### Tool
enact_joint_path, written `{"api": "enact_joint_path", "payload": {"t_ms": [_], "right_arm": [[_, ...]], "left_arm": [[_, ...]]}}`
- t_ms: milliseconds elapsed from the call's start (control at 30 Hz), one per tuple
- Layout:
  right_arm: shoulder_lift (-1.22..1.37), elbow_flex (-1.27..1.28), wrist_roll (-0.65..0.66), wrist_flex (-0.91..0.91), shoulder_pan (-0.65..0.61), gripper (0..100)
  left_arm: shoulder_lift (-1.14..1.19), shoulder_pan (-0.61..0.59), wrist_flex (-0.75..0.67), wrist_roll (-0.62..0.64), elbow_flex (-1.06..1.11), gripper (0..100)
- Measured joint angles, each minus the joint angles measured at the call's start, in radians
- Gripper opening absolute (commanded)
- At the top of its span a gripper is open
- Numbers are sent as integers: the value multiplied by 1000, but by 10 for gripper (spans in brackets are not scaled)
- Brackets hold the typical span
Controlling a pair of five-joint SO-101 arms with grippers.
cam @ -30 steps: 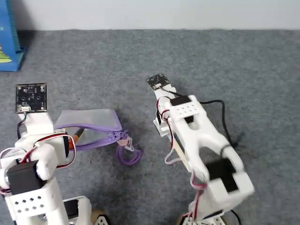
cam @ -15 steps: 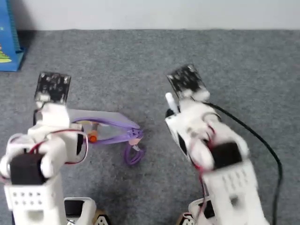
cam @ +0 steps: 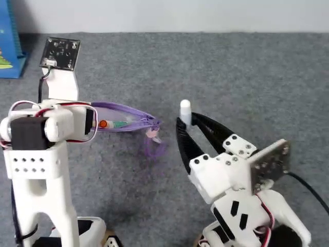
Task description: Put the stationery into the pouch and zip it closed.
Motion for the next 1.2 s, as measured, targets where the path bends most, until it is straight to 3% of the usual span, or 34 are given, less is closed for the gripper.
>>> {"api": "enact_joint_path", "payload": {"t_ms": [400,867,1200], "right_arm": [[68,120,-40,-506,-124,7],[258,219,-40,-864,-167,7],[443,265,-40,-967,-160,7]], "left_arm": [[3,0,0,0,0,13],[3,0,0,0,0,13],[3,0,0,0,0,13]]}}
